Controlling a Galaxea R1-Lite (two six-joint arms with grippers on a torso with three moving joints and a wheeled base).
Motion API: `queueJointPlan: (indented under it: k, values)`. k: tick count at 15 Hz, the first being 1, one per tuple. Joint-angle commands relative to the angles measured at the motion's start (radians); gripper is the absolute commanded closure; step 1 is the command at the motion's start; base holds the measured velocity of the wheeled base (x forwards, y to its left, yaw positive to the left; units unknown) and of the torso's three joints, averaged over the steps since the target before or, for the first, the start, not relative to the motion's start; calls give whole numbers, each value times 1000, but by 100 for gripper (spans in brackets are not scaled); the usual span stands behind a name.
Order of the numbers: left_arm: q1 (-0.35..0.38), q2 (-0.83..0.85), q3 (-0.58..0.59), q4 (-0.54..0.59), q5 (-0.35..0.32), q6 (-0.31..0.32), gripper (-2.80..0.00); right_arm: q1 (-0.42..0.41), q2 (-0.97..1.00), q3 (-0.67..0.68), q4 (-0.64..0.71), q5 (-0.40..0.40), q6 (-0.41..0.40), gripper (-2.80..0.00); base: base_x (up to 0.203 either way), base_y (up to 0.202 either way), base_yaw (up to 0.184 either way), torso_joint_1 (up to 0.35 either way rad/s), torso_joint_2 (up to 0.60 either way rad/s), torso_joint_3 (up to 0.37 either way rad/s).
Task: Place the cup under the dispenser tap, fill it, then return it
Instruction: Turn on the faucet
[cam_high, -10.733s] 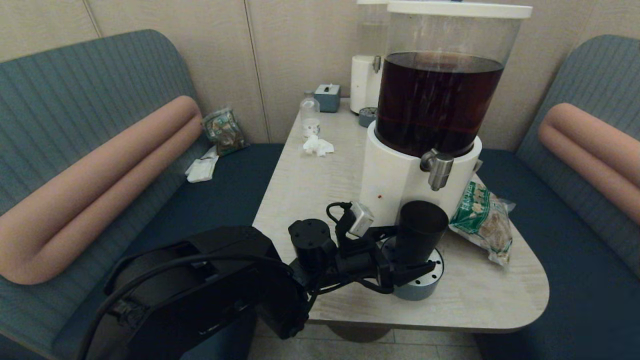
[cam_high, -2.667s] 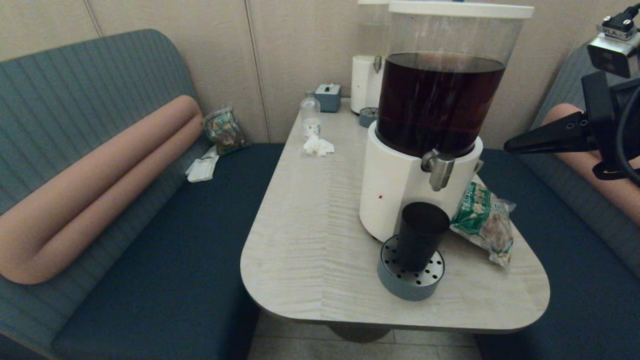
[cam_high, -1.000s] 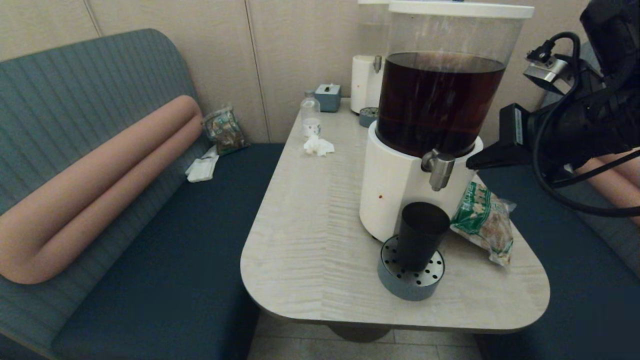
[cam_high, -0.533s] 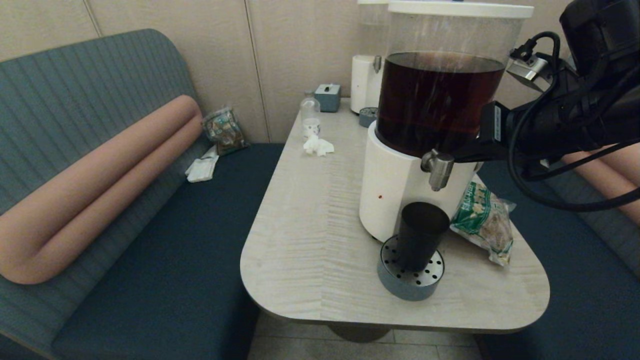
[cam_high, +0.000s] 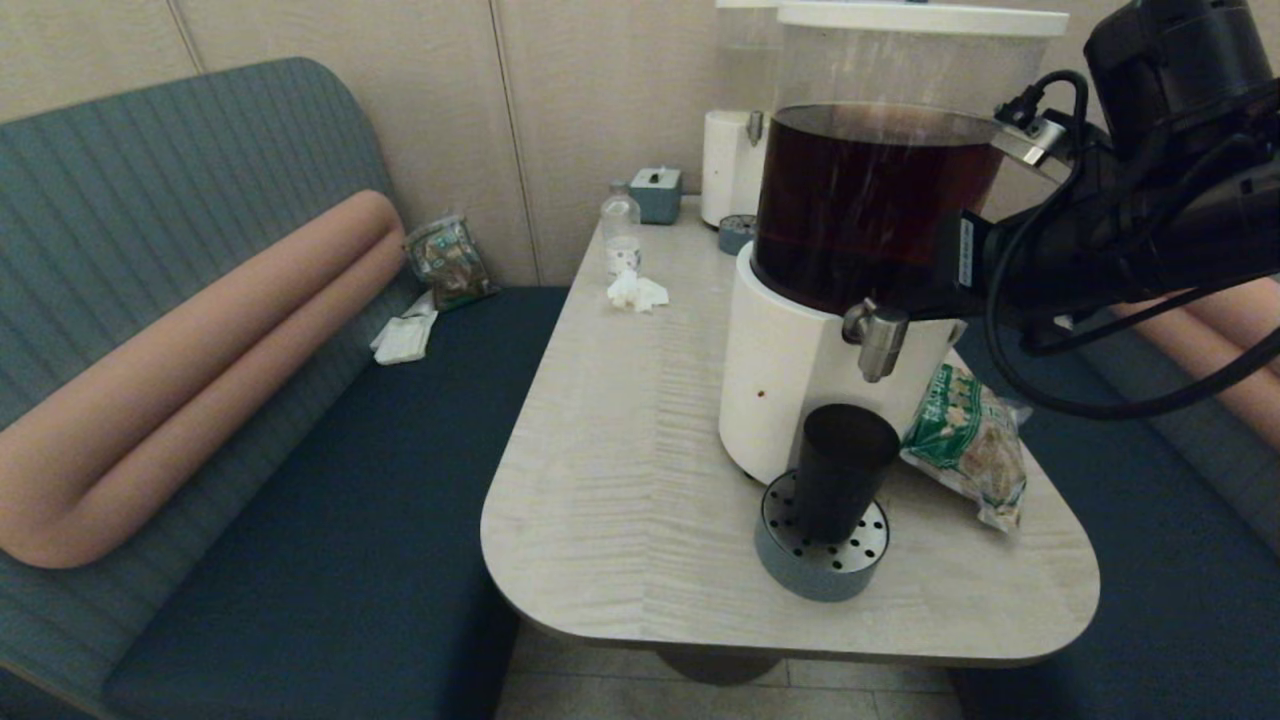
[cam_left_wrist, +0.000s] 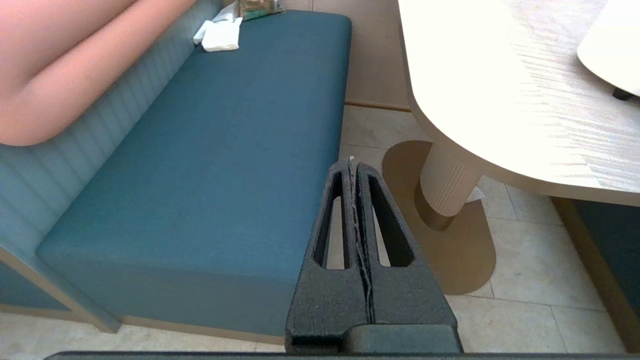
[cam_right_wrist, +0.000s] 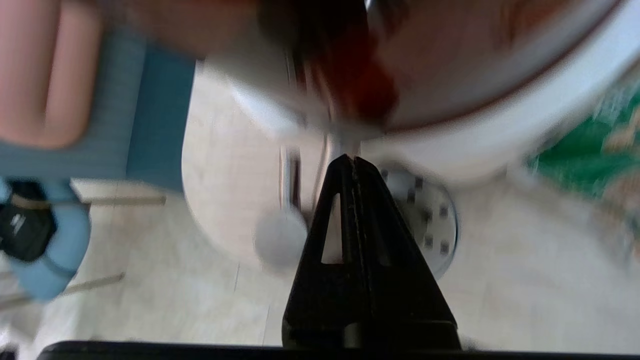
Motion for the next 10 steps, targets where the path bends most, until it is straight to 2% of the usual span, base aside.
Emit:
queueJointPlan:
  k: [1, 10]
  values:
    - [0, 1, 0, 0, 1, -2, 0, 10, 21, 3, -19, -15, -2, 0, 0, 0, 0, 0, 0, 0]
    - [0, 2, 0, 0, 1, -2, 0, 32, 43, 1, -79, -27, -9, 0, 0, 0, 0, 0, 0, 0]
